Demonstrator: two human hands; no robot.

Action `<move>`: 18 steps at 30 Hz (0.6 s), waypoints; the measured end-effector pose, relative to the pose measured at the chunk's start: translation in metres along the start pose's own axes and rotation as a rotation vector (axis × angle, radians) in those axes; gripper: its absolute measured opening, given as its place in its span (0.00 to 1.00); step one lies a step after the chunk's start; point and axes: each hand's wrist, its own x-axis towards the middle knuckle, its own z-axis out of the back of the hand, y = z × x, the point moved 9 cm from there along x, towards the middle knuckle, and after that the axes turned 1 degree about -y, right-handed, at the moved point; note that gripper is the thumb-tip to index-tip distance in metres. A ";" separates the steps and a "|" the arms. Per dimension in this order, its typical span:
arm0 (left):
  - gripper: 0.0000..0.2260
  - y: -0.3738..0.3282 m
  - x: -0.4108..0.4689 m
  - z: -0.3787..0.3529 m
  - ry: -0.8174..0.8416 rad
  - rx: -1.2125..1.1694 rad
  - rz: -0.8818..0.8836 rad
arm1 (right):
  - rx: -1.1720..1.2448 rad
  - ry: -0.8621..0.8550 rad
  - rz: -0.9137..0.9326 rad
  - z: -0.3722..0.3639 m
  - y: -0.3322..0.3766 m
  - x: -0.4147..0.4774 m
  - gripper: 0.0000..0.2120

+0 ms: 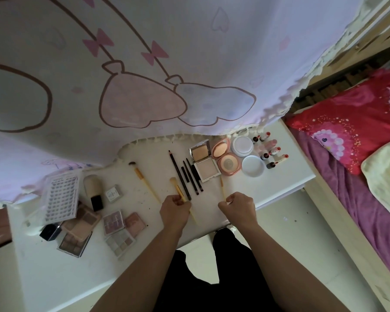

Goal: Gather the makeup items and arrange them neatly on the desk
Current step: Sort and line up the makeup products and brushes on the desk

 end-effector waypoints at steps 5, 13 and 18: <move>0.14 0.001 -0.009 -0.006 0.011 0.079 -0.050 | -0.040 0.027 0.038 0.001 -0.003 0.003 0.13; 0.14 0.009 -0.013 -0.012 0.060 0.015 0.009 | -0.575 0.036 0.424 0.010 0.024 0.013 0.11; 0.14 0.011 -0.010 -0.008 0.029 -0.040 0.029 | -0.777 0.060 0.712 0.013 0.061 0.024 0.09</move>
